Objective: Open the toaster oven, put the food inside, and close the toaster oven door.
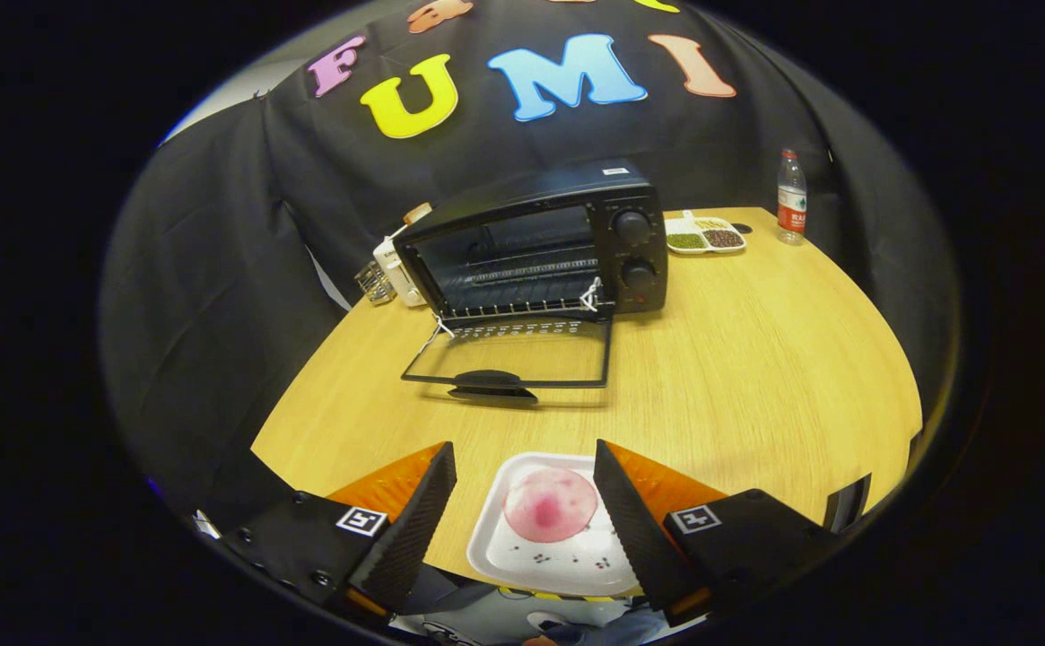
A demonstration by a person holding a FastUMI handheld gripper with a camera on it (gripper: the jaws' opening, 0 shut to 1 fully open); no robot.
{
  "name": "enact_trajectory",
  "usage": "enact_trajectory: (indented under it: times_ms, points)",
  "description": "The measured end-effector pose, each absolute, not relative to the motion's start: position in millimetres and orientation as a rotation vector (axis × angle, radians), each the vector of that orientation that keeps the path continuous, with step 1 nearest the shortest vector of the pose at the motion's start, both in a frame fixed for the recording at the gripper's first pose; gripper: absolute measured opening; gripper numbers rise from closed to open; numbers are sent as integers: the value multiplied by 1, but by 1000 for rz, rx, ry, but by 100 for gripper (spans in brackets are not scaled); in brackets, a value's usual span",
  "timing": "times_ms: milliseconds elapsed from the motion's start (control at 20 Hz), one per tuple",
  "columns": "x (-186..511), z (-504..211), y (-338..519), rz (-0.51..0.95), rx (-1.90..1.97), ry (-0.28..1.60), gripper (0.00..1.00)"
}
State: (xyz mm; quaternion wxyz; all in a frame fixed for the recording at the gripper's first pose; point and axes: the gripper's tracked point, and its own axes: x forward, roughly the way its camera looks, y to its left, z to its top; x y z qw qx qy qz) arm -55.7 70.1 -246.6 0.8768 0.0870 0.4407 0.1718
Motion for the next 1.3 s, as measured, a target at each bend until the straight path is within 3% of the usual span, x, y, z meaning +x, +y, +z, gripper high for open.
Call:
enact_trajectory:
  times_ms: [350, 900, 1050, 1250, 1300]
  points:
    - [-65, -276, 16, 404, 198, 1129, 99]
    - [-100, -326, 18, 490, 325, 1455, 96]
    - [-101, -333, 22, 490, 337, 1495, 87]
    - [-103, -339, 15, 475, 314, 1544, 60]
    - [-105, -340, 14, 477, 312, 1554, 47]
